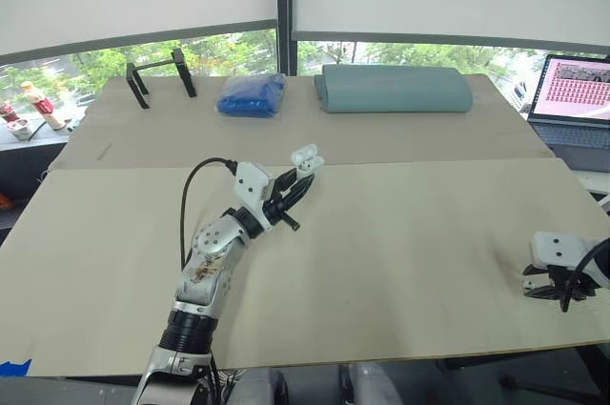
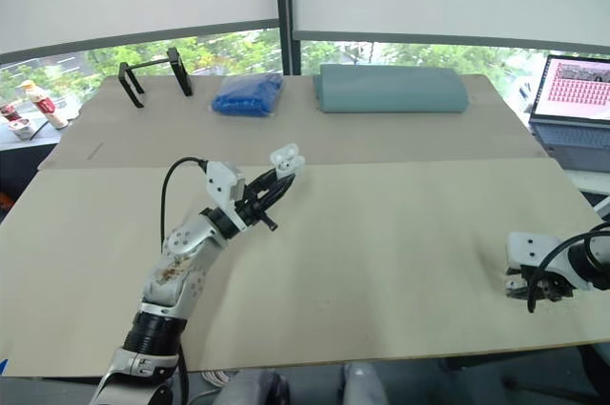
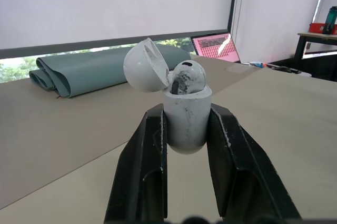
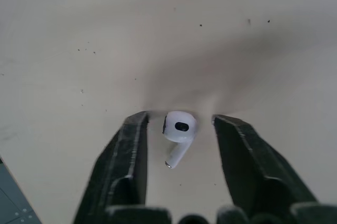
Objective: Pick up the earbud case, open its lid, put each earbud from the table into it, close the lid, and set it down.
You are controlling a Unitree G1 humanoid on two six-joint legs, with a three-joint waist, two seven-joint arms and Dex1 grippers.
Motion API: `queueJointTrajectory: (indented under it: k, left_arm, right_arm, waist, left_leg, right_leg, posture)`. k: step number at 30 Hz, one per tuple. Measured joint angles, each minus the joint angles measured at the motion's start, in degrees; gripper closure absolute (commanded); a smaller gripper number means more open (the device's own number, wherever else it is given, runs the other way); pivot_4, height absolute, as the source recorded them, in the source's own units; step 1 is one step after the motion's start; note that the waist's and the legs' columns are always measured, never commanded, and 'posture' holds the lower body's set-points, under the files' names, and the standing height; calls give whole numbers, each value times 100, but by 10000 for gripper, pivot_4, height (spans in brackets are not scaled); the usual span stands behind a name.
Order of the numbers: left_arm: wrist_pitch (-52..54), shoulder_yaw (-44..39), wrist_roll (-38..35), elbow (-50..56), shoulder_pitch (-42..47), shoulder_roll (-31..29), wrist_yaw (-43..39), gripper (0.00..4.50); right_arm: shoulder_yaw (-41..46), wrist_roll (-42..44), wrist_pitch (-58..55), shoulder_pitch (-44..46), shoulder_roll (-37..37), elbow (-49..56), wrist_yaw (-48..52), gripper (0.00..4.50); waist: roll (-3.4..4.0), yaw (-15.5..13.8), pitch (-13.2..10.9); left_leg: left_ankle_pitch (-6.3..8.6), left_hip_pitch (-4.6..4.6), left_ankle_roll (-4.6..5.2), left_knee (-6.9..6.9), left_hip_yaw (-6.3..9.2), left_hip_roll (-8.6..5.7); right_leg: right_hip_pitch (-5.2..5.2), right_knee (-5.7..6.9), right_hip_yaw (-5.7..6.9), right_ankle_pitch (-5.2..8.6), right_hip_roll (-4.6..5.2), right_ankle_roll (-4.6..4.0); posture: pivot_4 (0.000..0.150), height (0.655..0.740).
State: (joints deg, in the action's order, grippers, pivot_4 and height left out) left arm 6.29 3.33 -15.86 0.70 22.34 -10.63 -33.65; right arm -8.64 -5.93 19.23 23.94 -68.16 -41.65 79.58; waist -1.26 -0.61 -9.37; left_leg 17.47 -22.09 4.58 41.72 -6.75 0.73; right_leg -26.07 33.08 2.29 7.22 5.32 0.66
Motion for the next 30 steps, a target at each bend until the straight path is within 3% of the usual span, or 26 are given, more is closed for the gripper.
queueJointTrajectory:
  k: [3, 9, 15, 19, 23, 30]
  left_arm:
    - [5, 38, 0, 66, -37, 7, -3, 39427]
    - [2, 65, -1, 80, -58, 21, -22, 39427]
    - [-6, 149, -31, 47, -18, 86, -212, 39427]
    - [53, 127, -243, -48, 169, 99, -371, 39427]
    - [244, 70, -455, -65, 295, -30, -605, 39427]
    - [440, -35, -653, -173, 775, -102, -855, 39427]
  right_arm:
    - [9, 3, 0, 17, 41, -5, 30, 41637]
    - [66, 136, -260, 17, 136, 302, 141, 41637]
    - [660, 1830, -2890, 311, 1168, 2766, -124, 41637]
    - [1511, 3315, -5295, 1250, 2852, 4735, -2346, 41637]
    - [1812, 4103, -6526, 1550, 4364, 6123, -4427, 41637]
    - [1380, 3984, -6773, 1224, 5170, 6752, -5762, 41637]
  waist:
    - [-8, 32, 2]
    - [-7, 55, 2]
    - [2, 91, 2]
    - [4, 42, 3]
    - [8, -65, 5]
    - [10, -27, 7]
  left_leg:
    - [1, 1, 1, 0, -1, 0]
    - [0, 4, -1, -1, -2, 4]
    - [-8, -4, -16, -8, 8, 10]
    - [-21, -24, -40, -11, 21, 12]
    - [-34, -46, -65, -12, 34, 8]
    - [-31, -87, -51, -2, 24, -11]
  right_leg:
    - [1, -1, -1, -1, 2, -1]
    - [-1, 1, -1, -5, -2, 1]
    - [-15, 6, 5, -27, -4, 20]
    - [-35, 11, 18, -33, -1, 9]
    - [-40, 12, 48, -33, 10, 6]
    - [-57, 6, 53, -40, 8, 10]
  posture:
    - [1500, 7400]
    - [1500, 7400]
    - [1500, 7400]
    - [1500, 7400]
    - [1500, 7400]
    - [1500, 7400]
